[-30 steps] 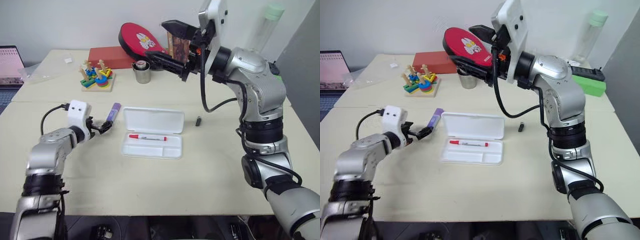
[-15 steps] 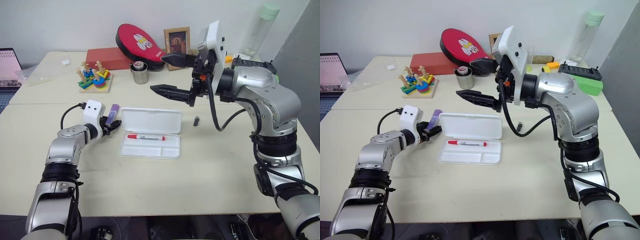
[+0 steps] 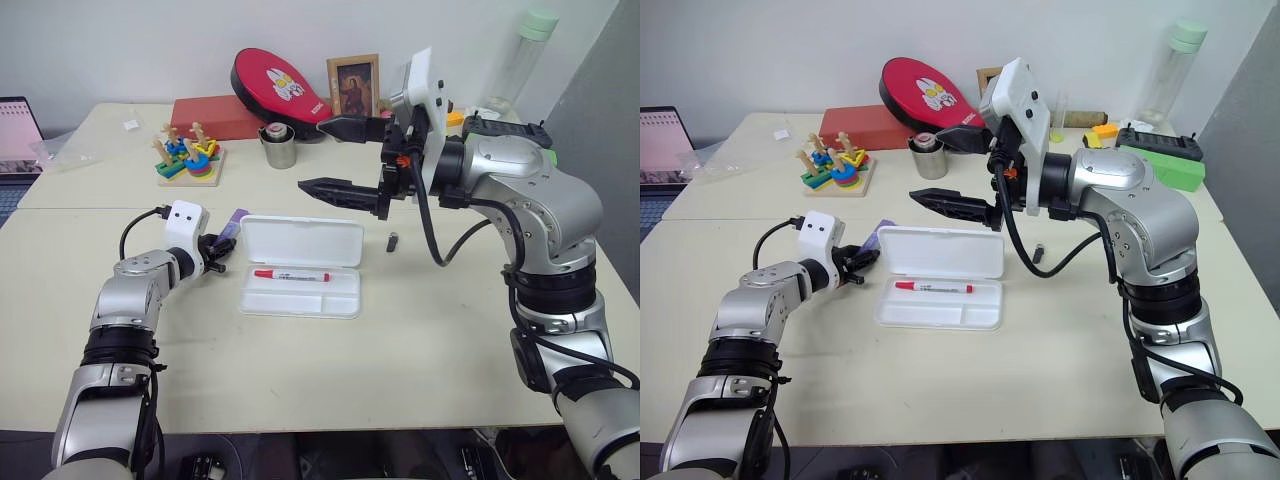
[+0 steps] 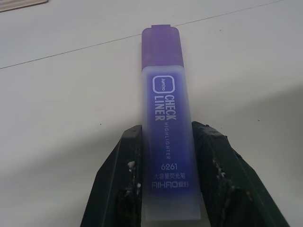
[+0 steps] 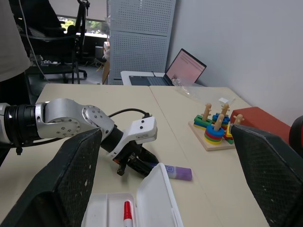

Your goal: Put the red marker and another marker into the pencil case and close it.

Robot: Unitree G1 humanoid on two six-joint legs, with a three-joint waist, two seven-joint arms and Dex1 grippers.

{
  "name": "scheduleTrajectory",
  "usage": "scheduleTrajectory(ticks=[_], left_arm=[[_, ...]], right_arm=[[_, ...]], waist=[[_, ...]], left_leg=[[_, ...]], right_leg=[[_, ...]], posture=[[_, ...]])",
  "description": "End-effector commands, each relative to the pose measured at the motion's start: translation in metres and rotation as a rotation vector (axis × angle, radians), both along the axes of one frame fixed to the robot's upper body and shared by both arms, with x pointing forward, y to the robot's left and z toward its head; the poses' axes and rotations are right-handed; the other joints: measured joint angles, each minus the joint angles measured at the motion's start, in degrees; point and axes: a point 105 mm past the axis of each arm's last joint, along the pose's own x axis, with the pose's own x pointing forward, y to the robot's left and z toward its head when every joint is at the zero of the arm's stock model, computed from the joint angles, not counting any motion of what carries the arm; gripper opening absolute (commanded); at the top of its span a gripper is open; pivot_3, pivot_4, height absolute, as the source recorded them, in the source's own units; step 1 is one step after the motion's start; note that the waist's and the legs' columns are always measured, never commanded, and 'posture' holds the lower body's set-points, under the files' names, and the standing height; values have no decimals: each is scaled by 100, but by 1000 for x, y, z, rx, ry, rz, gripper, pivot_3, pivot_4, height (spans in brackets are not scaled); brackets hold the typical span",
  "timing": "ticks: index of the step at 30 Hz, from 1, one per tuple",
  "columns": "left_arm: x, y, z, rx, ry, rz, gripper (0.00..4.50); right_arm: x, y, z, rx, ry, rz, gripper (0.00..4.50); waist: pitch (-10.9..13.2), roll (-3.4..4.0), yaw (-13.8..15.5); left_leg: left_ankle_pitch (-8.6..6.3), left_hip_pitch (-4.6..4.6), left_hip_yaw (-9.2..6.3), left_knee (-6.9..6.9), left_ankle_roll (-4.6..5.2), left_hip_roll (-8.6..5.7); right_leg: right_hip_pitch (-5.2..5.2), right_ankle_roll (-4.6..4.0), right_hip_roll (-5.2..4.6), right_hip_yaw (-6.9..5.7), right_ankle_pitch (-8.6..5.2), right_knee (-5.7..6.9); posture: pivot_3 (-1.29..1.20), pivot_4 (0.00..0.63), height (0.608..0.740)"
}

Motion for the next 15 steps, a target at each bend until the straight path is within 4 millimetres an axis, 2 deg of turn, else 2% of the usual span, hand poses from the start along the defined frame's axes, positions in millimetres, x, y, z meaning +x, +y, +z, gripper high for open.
scheduleTrajectory(ticks=[1, 2, 4, 6, 8, 9, 11, 13, 15], left_arm=[[0, 16, 3, 29, -52, 63, 1207], [5, 10, 41, -29, -213, 37, 1207], [3, 2, 91, -104, -425, -11, 1207], [-14, -28, 133, -165, -548, -204, 1207], [-42, -65, 164, -198, -617, -457, 1207], [-56, -80, 169, -208, -609, -576, 1207], [-86, -106, 151, -22, -486, -863, 1207], [-104, -112, 130, 117, -352, -1034, 1207], [-113, -109, 112, 206, -249, -1146, 1207]], right_arm=[[-4, -6, 8, 12, -48, 1, 4500], [-6, -11, 8, 23, -41, 4, 4500], [-8, -18, 9, 35, -30, 11, 4500], [-15, -30, 2, 27, -8, 26, 4500], [-17, -41, -6, 14, 21, 17, 4500], [-17, -46, -10, 0, 35, 4, 4500], [-23, -60, -28, -64, 72, -15, 4500], [-30, -67, -40, -107, 93, -19, 4500], [-36, -67, -45, -124, 104, -12, 4500]], waist=[[0, 0, 1], [0, 0, 1], [2, -3, 4], [6, -10, 15], [9, -15, 71], [9, -15, 83], [8, -16, 92], [7, -11, 81], [14, 31, 50]], left_leg=[[0, 0, 0, 0, 0, 0], [0, 0, 0, 0, 0, 0], [0, -1, 0, 0, 0, 1], [0, -11, -3, 0, -1, 3], [0, -22, -8, -3, -1, 2], [0, -23, -8, -4, -1, 2], [0, -23, -4, -6, -1, -1], [-1, -16, 2, -13, -1, -4], [-2, -6, 6, -20, 0, -3]], right_leg=[[0, 0, 0, 0, 0, 0], [0, 0, 0, 0, 0, 0], [-2, 0, 0, 0, 0, 0], [-7, 0, 1, -4, 0, -2], [-8, 0, 0, -8, 0, -15], [-2, 0, -2, -9, 0, -29], [3, 0, -7, -8, 0, -43], [10, 4, -10, -5, -3, -52], [10, -2, -10, -1, -8, -50]], posture=[[0, 150, 740], [0, 150, 740], [0, 150, 740], [0, 150, 740], [0, 150, 740], [0, 150, 740], [0, 150, 740], [0, 150, 740], [0, 150, 740]])
